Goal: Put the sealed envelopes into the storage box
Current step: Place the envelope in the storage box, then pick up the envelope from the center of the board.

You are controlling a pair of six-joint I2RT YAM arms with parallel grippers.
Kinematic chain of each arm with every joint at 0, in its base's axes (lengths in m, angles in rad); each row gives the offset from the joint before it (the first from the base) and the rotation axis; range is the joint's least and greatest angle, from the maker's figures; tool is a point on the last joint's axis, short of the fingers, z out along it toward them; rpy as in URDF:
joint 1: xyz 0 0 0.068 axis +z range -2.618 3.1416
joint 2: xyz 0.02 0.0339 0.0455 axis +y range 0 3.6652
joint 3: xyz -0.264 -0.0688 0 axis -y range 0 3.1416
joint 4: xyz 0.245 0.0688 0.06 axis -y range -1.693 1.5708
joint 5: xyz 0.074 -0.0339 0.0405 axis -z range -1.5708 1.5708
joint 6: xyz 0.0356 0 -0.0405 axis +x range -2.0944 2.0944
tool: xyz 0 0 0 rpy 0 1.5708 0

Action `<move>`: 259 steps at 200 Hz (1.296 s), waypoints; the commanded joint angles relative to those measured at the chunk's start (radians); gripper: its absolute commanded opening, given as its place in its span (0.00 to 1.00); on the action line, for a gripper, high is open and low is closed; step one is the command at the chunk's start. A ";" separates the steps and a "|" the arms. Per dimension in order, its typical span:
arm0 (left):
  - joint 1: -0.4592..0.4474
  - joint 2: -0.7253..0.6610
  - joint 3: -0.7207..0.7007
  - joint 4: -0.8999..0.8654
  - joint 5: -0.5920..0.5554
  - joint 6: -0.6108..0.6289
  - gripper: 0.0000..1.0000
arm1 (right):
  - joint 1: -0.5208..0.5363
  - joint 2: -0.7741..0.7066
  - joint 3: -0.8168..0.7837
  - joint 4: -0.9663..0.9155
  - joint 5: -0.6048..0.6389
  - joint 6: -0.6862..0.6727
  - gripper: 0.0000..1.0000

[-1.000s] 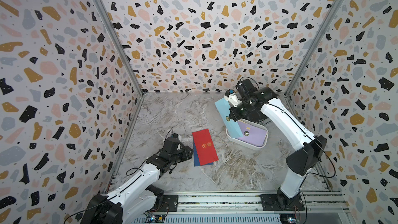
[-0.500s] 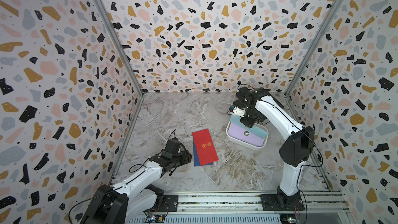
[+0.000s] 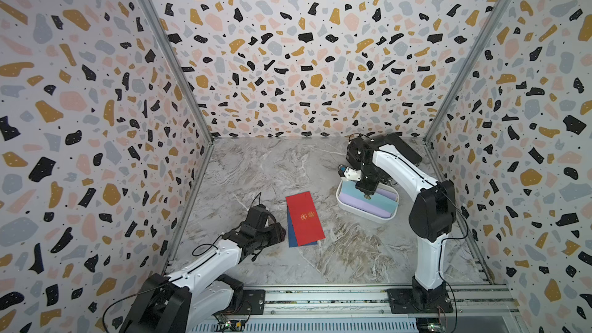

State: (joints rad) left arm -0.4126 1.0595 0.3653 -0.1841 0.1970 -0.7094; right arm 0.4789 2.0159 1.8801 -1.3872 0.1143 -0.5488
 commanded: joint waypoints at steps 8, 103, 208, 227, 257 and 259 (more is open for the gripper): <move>0.003 -0.003 0.012 0.030 0.007 0.016 0.64 | 0.002 0.001 -0.005 0.003 0.070 0.011 0.28; 0.003 0.006 0.022 0.029 0.010 0.020 0.64 | -0.014 -0.091 0.065 0.134 0.222 0.162 0.38; 0.003 0.235 0.197 0.077 0.115 0.074 0.52 | 0.003 -0.600 -0.627 0.890 -0.366 0.957 0.61; 0.003 0.297 0.240 0.087 0.120 0.083 0.48 | 0.093 -0.532 -0.633 0.870 -0.419 1.018 0.58; 0.003 0.394 0.290 0.097 0.134 0.103 0.43 | 0.226 -0.382 -0.575 0.808 -0.412 1.053 0.55; 0.003 0.399 0.292 0.097 0.133 0.103 0.43 | 0.231 -0.371 -0.572 0.808 -0.412 1.060 0.55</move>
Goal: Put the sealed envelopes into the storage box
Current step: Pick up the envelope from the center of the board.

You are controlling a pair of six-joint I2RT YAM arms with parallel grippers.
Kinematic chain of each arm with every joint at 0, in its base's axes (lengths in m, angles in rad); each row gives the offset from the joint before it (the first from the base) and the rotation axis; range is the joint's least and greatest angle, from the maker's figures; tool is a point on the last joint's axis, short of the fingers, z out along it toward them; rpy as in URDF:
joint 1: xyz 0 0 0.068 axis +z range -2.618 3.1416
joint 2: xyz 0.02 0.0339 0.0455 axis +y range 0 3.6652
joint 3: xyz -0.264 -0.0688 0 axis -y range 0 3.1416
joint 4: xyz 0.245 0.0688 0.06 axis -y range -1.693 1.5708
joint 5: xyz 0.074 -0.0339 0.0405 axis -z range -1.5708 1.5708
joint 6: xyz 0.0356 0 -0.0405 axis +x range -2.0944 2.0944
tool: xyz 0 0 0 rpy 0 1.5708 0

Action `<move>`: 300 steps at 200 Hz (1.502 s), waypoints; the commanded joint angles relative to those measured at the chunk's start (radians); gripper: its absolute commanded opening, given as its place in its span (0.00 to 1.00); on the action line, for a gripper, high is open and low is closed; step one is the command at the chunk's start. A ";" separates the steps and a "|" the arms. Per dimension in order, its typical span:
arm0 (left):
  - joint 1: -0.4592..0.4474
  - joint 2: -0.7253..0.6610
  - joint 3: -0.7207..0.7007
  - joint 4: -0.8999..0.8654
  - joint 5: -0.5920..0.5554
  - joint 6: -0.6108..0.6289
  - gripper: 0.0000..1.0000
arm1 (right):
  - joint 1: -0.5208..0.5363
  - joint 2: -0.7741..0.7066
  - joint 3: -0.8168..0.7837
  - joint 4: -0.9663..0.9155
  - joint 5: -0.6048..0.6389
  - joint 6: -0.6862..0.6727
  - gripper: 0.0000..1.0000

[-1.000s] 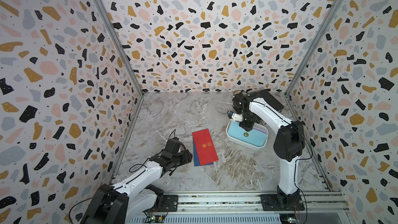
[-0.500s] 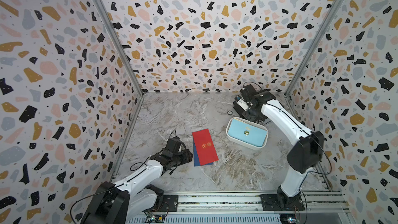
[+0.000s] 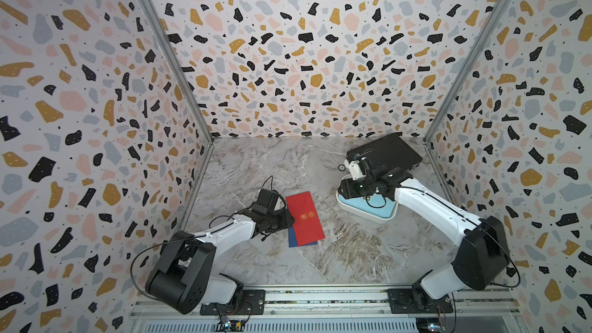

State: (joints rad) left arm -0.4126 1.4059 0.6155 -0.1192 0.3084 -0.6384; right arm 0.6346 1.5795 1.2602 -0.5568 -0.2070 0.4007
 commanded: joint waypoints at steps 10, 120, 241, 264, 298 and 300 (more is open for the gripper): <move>0.003 0.071 0.047 0.034 0.016 0.037 0.42 | 0.091 0.111 0.056 -0.007 -0.100 0.131 0.54; 0.008 0.144 0.040 0.058 0.019 0.040 0.38 | 0.112 0.447 0.238 -0.029 -0.039 0.124 0.53; 0.009 0.162 0.026 0.081 0.033 0.027 0.37 | 0.114 0.462 0.273 -0.002 -0.190 0.173 0.49; 0.009 0.163 0.024 0.084 0.032 0.027 0.37 | 0.114 0.431 0.279 -0.005 -0.206 0.179 0.49; 0.009 0.172 0.026 0.087 0.035 0.027 0.37 | 0.114 0.391 0.269 0.025 -0.251 0.211 0.48; 0.008 0.172 0.026 0.087 0.035 0.027 0.37 | 0.114 0.389 0.265 0.029 -0.254 0.213 0.47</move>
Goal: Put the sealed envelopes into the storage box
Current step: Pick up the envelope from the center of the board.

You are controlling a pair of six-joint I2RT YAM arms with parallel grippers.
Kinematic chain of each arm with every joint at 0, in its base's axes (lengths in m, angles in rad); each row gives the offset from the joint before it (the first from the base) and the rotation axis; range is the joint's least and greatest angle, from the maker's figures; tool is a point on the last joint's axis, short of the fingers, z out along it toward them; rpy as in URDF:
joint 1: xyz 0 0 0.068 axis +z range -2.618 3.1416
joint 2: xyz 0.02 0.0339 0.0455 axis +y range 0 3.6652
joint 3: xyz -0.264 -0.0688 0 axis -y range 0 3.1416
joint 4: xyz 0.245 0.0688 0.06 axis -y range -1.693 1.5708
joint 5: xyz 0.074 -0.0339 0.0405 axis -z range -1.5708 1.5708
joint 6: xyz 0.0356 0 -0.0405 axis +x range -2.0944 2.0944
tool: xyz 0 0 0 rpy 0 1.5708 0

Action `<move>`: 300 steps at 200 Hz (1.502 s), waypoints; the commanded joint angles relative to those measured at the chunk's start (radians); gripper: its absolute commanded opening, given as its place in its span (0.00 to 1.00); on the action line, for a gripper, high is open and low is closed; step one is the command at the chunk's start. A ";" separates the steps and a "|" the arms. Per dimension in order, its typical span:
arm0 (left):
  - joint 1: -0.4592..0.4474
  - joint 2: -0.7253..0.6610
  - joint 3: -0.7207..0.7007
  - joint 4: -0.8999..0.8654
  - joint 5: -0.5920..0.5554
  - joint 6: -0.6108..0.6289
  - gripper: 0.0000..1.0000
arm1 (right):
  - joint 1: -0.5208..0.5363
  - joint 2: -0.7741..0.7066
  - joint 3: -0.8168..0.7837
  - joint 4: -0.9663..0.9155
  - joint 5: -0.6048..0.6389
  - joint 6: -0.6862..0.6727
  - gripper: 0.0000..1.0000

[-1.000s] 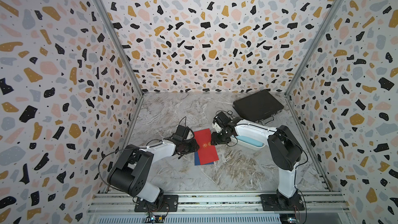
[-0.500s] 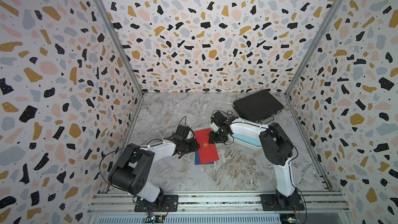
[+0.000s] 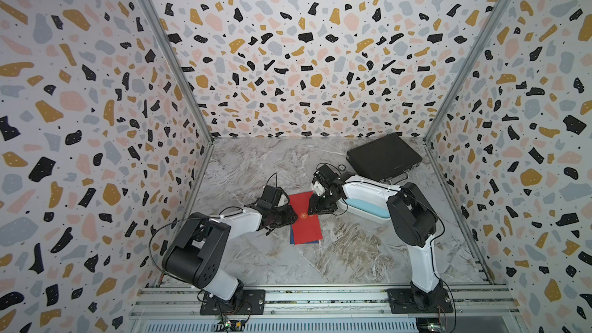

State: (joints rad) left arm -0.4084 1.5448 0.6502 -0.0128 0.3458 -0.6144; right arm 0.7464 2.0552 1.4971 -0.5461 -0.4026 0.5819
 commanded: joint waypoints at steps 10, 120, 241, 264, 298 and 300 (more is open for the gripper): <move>0.006 0.033 -0.010 -0.019 -0.002 0.003 0.37 | 0.004 -0.100 0.016 0.043 -0.074 0.046 0.47; 0.006 0.023 -0.023 -0.007 -0.002 -0.001 0.37 | 0.004 -0.070 -0.037 0.115 -0.128 0.075 0.24; 0.029 -0.476 -0.063 -0.302 -0.176 0.023 0.61 | -0.088 -0.287 0.376 -0.608 0.240 -0.727 0.00; 0.031 -0.504 -0.096 -0.309 -0.180 0.024 0.61 | -0.132 -0.338 0.409 -0.688 0.352 -0.880 0.00; 0.030 -0.503 -0.113 -0.312 -0.168 0.027 0.61 | -0.161 -0.381 0.327 -0.702 0.514 -1.112 0.00; 0.030 -0.503 -0.114 -0.311 -0.168 0.028 0.61 | -0.165 -0.380 0.325 -0.706 0.522 -1.116 0.00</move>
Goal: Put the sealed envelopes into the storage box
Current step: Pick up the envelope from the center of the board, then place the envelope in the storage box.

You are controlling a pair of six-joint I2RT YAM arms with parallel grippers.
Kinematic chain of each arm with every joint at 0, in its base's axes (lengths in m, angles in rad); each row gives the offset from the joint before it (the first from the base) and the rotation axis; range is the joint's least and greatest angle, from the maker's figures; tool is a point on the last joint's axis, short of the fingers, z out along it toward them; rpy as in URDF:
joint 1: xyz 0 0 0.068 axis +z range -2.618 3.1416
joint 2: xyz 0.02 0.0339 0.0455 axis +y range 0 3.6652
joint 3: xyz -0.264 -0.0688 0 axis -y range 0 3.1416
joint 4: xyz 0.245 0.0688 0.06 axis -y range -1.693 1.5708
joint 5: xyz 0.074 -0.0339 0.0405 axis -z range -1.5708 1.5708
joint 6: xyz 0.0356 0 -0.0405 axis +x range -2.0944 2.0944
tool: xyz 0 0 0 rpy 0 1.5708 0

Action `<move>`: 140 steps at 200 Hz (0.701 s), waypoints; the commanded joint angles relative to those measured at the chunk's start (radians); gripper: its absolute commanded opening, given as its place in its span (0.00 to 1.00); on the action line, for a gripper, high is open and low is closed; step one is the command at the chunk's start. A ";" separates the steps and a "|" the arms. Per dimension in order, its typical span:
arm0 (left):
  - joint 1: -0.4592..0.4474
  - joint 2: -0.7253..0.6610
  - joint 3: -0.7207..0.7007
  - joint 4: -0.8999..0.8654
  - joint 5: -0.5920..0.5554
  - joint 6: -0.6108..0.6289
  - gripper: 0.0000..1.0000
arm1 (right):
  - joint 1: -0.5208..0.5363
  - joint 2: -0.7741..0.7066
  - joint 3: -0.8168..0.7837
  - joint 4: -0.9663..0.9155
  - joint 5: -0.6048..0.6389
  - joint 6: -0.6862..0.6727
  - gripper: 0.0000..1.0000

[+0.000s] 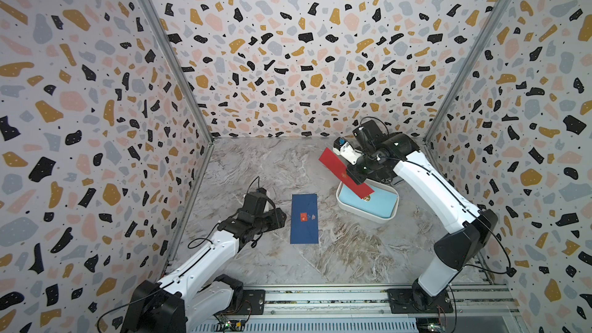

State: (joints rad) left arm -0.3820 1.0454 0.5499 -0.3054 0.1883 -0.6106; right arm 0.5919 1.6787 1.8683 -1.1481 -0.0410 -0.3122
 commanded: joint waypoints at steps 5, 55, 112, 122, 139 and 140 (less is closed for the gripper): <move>0.005 -0.005 -0.015 -0.018 -0.009 0.024 0.61 | -0.023 0.000 -0.053 -0.107 0.167 -0.231 0.00; 0.005 -0.012 -0.031 -0.029 -0.016 0.033 0.61 | -0.127 -0.001 -0.159 -0.109 0.116 -0.331 0.00; 0.005 -0.009 -0.044 -0.018 -0.014 0.037 0.61 | -0.152 0.080 -0.184 -0.082 0.061 -0.318 0.00; 0.004 -0.016 -0.046 -0.018 -0.016 0.040 0.61 | -0.153 0.091 -0.185 -0.082 0.047 -0.318 0.00; 0.004 -0.019 -0.048 -0.019 -0.016 0.040 0.61 | -0.162 0.108 -0.192 -0.080 0.018 -0.320 0.00; 0.004 -0.019 -0.047 -0.018 -0.016 0.039 0.61 | -0.163 0.108 -0.193 -0.079 0.014 -0.320 0.00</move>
State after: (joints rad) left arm -0.3817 1.0435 0.5148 -0.3363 0.1802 -0.5892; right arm 0.4397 1.7897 1.6798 -1.2182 0.0330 -0.6228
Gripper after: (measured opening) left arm 0.607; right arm 0.045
